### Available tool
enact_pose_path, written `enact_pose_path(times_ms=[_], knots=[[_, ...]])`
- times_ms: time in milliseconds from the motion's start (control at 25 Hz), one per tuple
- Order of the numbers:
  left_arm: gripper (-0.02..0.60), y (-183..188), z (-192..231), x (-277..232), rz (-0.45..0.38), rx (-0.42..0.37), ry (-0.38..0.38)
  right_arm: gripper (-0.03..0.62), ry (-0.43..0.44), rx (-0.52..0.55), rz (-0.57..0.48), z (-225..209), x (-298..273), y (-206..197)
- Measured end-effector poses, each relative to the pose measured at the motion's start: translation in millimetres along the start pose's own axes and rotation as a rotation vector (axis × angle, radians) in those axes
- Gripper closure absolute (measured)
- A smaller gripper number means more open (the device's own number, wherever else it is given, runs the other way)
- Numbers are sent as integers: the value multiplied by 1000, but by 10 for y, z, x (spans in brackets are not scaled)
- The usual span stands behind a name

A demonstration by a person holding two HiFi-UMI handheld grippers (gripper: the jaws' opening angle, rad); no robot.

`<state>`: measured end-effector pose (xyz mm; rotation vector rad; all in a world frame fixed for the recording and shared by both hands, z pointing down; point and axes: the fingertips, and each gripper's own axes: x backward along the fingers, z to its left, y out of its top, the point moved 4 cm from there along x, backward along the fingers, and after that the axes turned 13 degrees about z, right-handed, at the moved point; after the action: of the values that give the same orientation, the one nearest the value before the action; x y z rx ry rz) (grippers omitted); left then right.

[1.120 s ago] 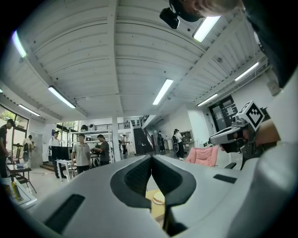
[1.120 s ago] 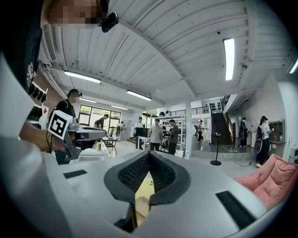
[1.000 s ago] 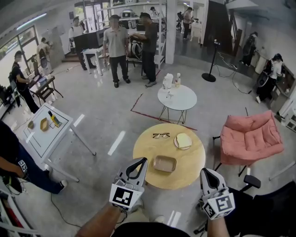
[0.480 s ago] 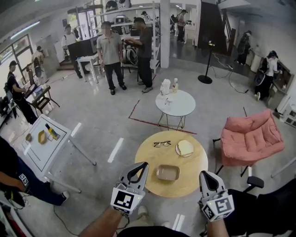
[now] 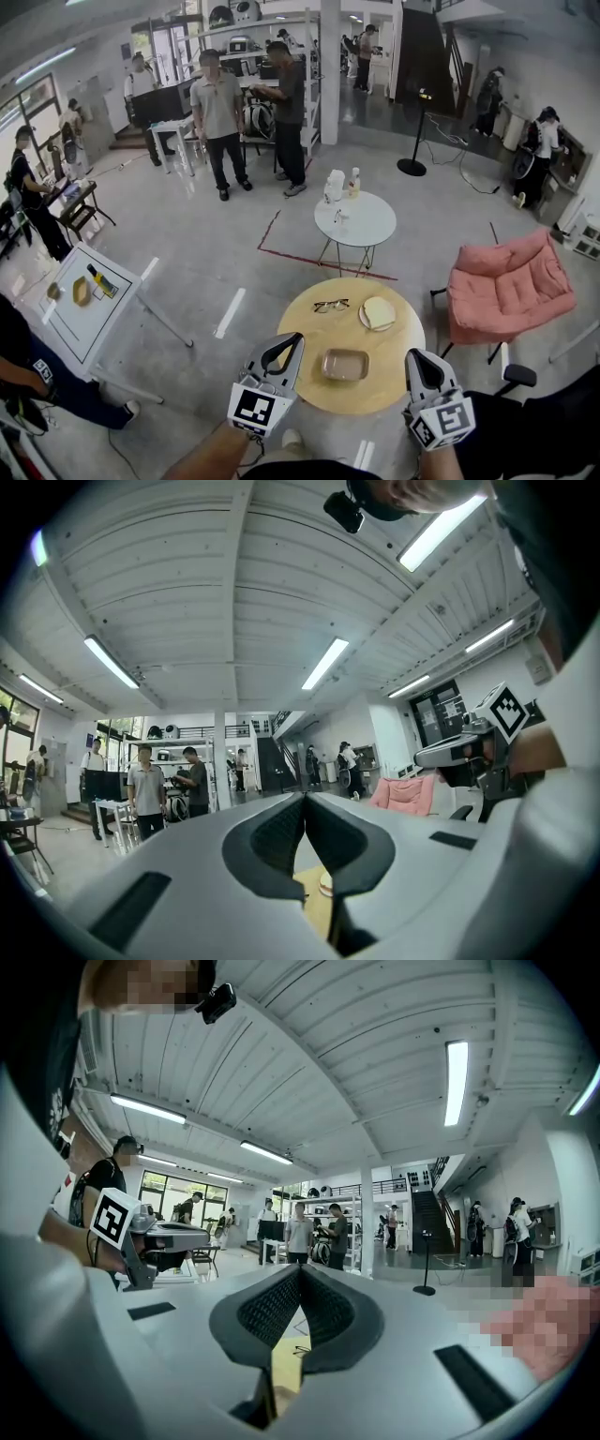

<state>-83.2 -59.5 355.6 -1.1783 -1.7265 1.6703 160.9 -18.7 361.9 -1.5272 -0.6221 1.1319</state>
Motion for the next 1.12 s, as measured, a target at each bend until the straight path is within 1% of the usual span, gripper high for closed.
enact_pose_path(times_ms=[280, 440, 880, 1000, 1120], knots=[[564, -58, 227, -103, -4, -20, -27, 579, -17, 1, -2, 76, -250, 62], [565, -58, 377, -164, -10, -7, -40, 579, -28, -2, -4, 115, -363, 135], [565, -167, 730, -311, -14, -31, -111, 579, -94, -19, 5, 290, -625, 198], [565, -233, 795, -369, -5, -9, -126, 579, -105, -19, 20, 322, -663, 200], [564, -312, 768, -479, 11, 10, -148, 579, -119, -13, 29, 279, -681, 187]])
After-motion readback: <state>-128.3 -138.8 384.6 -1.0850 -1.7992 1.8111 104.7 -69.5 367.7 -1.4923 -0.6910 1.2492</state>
